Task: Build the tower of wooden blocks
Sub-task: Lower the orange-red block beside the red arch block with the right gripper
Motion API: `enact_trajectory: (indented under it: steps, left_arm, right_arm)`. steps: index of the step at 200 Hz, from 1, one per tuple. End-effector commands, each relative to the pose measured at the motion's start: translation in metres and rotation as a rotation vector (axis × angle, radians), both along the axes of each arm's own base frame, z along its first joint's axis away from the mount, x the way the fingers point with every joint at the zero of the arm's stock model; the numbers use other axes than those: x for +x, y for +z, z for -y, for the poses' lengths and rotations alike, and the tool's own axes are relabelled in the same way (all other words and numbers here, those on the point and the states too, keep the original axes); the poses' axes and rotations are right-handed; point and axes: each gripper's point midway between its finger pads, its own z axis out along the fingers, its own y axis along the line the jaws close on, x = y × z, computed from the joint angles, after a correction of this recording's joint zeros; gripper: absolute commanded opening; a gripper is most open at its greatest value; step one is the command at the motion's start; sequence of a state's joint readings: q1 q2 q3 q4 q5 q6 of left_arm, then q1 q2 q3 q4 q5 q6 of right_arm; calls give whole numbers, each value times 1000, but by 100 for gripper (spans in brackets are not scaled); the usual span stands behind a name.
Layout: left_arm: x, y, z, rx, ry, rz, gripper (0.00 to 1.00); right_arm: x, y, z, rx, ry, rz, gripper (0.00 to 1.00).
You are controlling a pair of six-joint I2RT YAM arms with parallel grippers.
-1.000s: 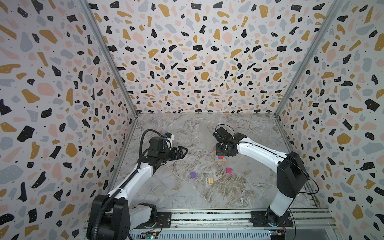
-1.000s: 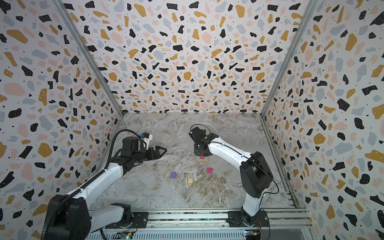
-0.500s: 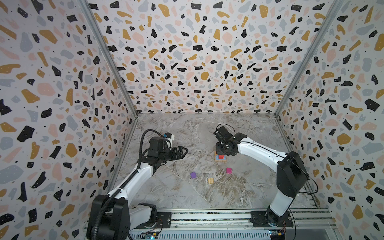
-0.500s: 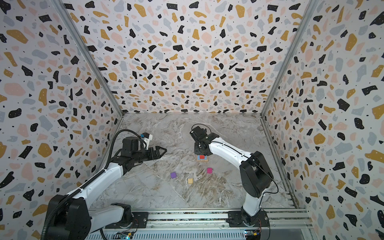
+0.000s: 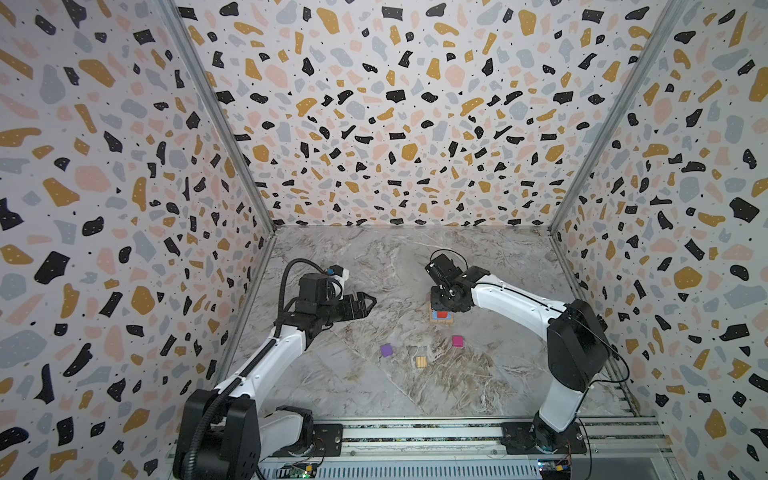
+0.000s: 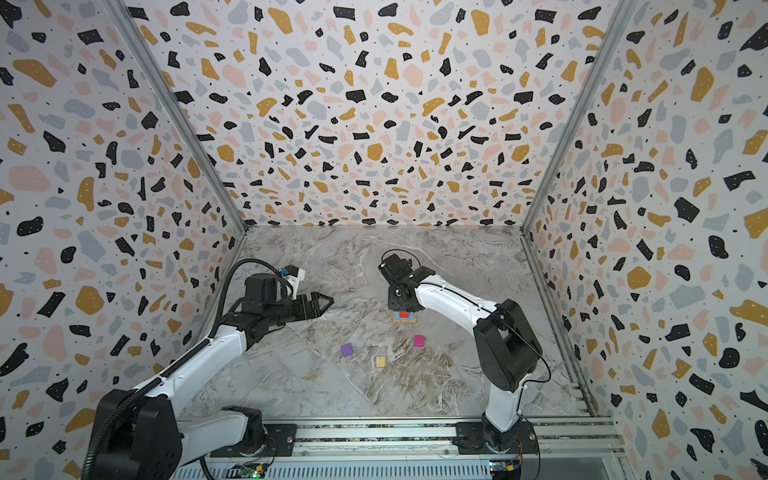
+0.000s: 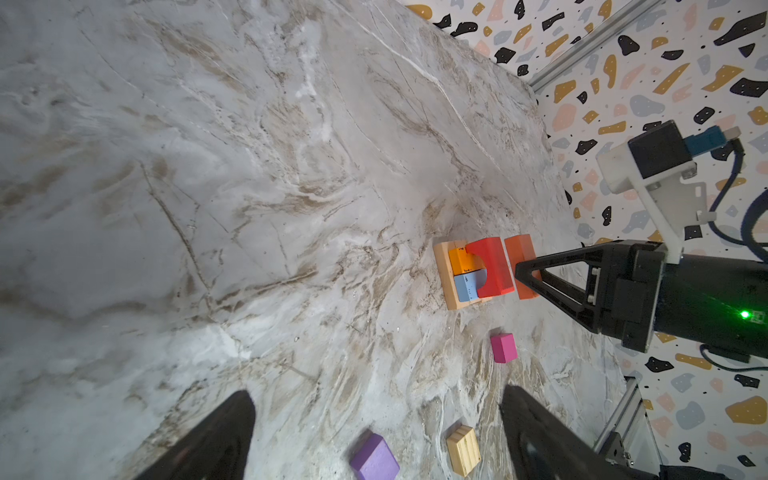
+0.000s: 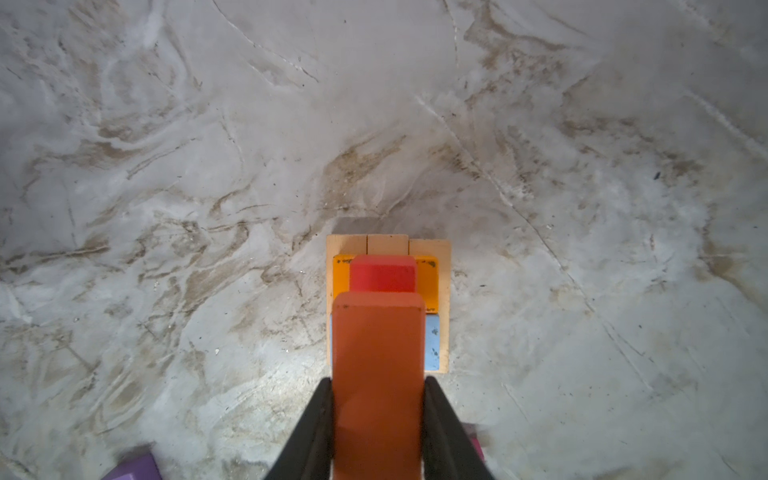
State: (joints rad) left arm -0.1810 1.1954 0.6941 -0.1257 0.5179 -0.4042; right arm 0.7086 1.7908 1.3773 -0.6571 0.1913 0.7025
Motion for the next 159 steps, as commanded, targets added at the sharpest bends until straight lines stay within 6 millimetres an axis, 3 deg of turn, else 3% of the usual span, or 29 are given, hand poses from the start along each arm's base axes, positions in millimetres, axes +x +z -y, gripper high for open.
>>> enact_trajectory:
  steps: [1, 159]
  left_arm:
    - [4, 9, 3, -4, -15, 47, 94]
    - [3, 7, 4, -5, -16, 41, 94]
  right_arm:
    - [6, 12, -1, 13, -15, 28, 22]
    - [10, 8, -2, 19, -16, 28, 22]
